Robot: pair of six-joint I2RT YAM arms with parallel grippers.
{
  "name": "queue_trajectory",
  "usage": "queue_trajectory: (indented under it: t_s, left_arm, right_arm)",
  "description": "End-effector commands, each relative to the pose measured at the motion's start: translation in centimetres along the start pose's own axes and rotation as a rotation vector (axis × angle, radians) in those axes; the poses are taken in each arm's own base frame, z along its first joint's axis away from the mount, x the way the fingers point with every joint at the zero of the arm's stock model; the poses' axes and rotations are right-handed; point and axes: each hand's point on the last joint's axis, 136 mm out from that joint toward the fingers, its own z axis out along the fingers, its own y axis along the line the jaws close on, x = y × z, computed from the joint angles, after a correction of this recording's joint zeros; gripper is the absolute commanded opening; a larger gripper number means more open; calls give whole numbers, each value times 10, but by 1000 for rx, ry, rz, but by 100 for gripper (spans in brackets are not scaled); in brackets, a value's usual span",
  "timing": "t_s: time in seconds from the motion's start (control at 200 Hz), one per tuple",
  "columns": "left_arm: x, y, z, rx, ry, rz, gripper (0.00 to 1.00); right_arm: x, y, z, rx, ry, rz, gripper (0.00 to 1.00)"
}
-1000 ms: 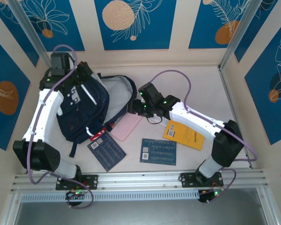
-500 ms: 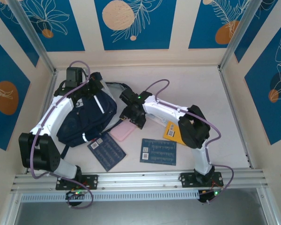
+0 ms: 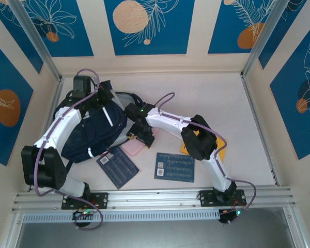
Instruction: Pack the student bag
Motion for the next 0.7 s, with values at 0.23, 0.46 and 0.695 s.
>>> queue_trajectory:
  t_s: [0.23,0.46,0.695]
  left_arm:
    - [-10,0,-7,15,-27,-15,0]
    - [-10,2,-4,16,-20,-22,0]
    - [-10,0,-4,19,-10,-8,0]
  right_arm:
    - [-19,-94,16,265,-72,-37,76]
    - [-47,-133,5,292,-125,-59,74]
    - [-62,-113,-30,214,-191,-152,78]
